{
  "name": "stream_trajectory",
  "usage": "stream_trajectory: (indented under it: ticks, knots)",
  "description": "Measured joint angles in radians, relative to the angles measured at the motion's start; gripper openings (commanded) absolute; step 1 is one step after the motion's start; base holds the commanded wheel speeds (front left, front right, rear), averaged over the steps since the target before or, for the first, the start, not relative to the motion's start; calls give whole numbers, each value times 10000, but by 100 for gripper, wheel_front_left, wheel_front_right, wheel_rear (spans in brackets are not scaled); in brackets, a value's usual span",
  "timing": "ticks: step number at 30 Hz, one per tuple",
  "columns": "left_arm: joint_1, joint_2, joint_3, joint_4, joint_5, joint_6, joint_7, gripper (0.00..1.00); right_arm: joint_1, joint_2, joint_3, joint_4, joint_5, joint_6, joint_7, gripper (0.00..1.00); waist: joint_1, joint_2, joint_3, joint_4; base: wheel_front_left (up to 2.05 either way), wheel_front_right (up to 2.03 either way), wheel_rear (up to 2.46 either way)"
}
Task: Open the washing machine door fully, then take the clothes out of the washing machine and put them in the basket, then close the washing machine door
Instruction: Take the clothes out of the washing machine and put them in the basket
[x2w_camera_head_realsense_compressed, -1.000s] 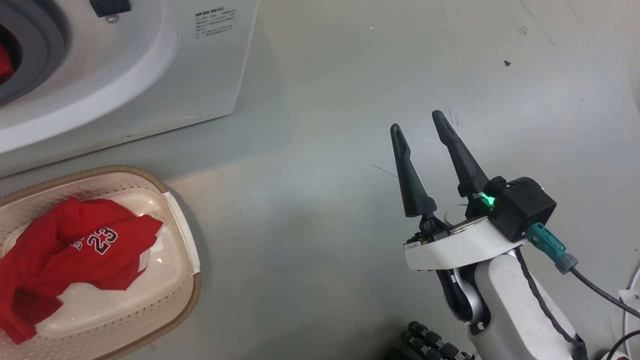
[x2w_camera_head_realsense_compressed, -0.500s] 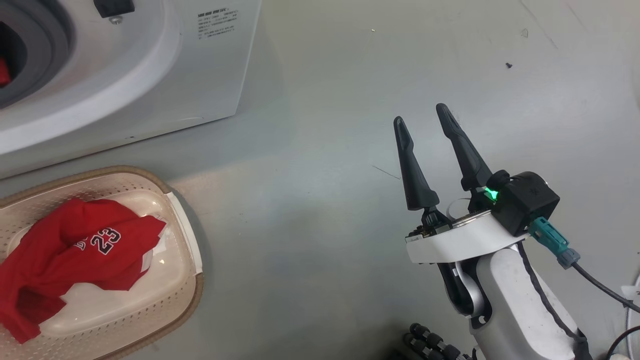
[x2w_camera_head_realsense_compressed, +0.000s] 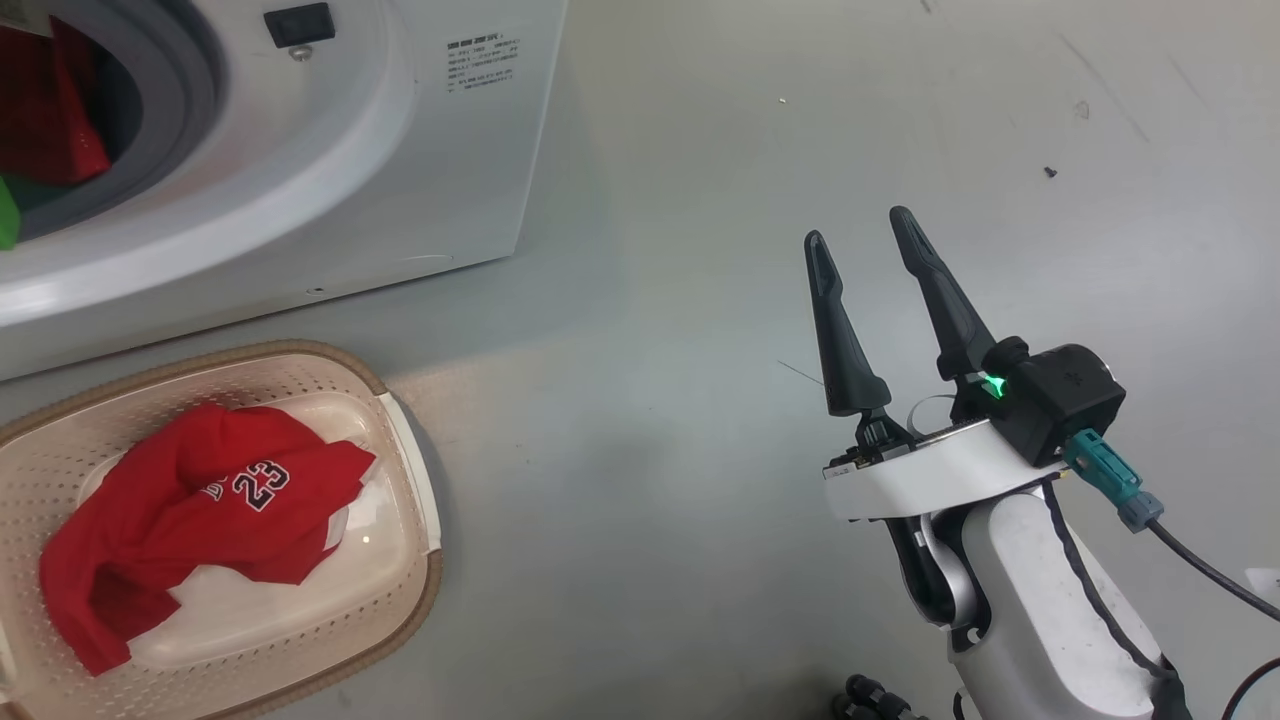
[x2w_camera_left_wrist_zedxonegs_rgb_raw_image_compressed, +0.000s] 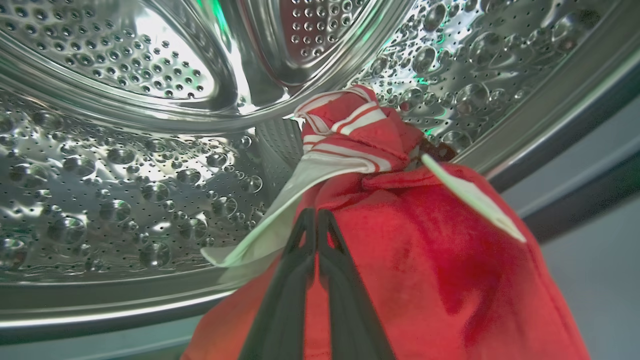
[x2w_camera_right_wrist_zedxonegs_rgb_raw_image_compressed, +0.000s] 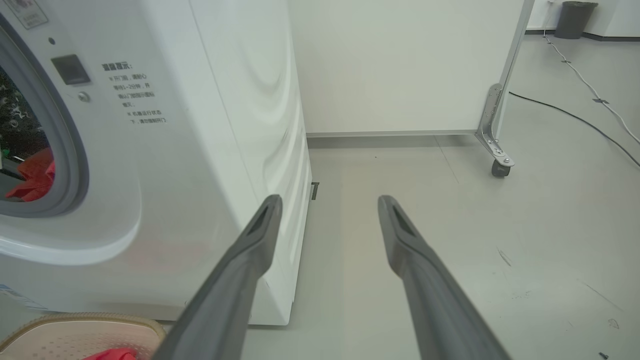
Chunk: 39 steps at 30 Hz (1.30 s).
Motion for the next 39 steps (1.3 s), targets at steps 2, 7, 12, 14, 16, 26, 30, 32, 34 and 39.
stream_trajectory:
  ticks: [2, 7, 12, 14, 16, 26, 30, 32, 34, 39]
  knots:
    - [10, -61, -17, 88, -6, 0, -247, 0, 0, 0, -31, 63, -29, 0, 2, 100, 0, 0, -109, 85, 0, 0, 0]
    - [193, -257, -157, 274, -65, 0, -763, 0, 0, -4, -115, 209, -150, 17, 0, 100, 0, 0, -419, 316, 0, 0, 0]
    - [573, -416, -405, 353, -96, 0, -1223, 0, 2, -10, -165, 385, -276, 29, 0, 100, 0, 0, -773, 565, 0, 0, 0]
    - [725, -472, -485, 405, -153, 0, -1400, 0, 5, -12, -165, 445, -276, 48, 0, 100, 0, 0, -928, 660, 0, 0, 0]
    - [878, -499, -602, 464, -282, 0, -1582, 0, 15, -13, -182, 504, -276, 119, 0, 100, -1, 0, -1088, 749, 0, 0, 0]
    - [1661, -545, -970, 593, -360, -2, -2364, 0, 327, -19, -276, 798, -334, 236, 0, 100, -1, 0, -1892, 1147, 0, 0, 0]
    - [2034, -571, -1009, 617, -497, -2, -2732, 0, 476, -19, -288, 932, -347, 330, 0, 100, -1, 0, -2216, 1278, 0, 0, 0]
    - [2197, -573, -1057, 619, -497, -2, -2878, 0, 549, -19, -303, 972, -347, 376, 0, 100, 0, 0, -2375, 1340, 0, 0, 0]
    - [2372, -587, -1143, 610, -497, -2, -3055, 0, 651, -19, -314, 1032, -347, 382, 0, 100, 0, 0, -2529, 1400, 0, 0, 0]
    - [2926, -677, -1256, 522, -506, -2, -3630, 0, 882, -21, -337, 1152, -347, 470, 0, 100, -1, 0, -2962, 1571, 0, 0, 0]
